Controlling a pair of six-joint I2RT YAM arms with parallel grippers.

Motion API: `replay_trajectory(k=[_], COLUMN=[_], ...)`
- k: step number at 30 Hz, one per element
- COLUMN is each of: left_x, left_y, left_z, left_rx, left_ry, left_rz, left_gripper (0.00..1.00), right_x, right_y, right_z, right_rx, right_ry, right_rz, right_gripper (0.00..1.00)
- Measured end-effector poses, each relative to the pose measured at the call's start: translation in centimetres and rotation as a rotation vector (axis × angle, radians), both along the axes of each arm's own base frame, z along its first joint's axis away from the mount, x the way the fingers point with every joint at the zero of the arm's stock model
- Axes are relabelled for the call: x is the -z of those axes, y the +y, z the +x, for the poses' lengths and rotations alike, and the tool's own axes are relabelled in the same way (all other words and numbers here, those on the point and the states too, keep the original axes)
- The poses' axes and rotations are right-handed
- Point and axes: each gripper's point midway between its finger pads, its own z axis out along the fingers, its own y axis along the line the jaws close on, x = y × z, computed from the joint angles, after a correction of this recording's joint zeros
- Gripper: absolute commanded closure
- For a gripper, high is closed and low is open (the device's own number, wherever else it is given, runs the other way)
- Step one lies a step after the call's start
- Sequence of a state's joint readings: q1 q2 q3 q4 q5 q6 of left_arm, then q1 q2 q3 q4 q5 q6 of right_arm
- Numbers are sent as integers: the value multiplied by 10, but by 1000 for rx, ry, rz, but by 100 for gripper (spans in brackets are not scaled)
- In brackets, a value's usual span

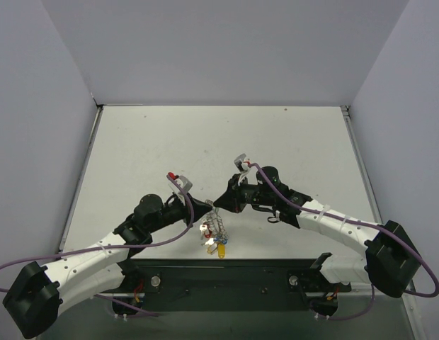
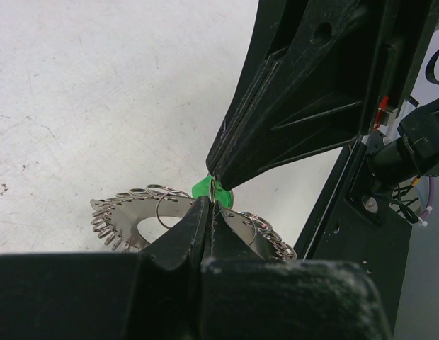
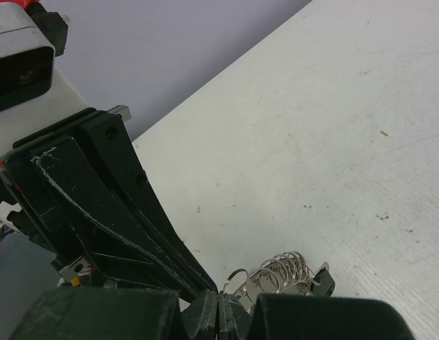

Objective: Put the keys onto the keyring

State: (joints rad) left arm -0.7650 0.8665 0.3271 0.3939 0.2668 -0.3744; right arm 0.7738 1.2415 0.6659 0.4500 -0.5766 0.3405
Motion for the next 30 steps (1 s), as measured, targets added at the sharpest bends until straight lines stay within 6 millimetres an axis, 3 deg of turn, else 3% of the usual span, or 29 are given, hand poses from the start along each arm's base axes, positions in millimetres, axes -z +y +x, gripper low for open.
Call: replay_trajectory(k=[22, 30], left_x=[-10, -2], left_y=[-3, -4], left_z=[-4, -1], left_rx=[27, -3], left_ry=[-12, 44], left_rz=[-36, -37], left_gripper=[100, 100], right_x=[-3, -27], right_y=[-7, -10], right_z=[8, 5], right_rx=[65, 64], right_ry=[-28, -79], right_rz=[-8, 41], right_gripper=[100, 100])
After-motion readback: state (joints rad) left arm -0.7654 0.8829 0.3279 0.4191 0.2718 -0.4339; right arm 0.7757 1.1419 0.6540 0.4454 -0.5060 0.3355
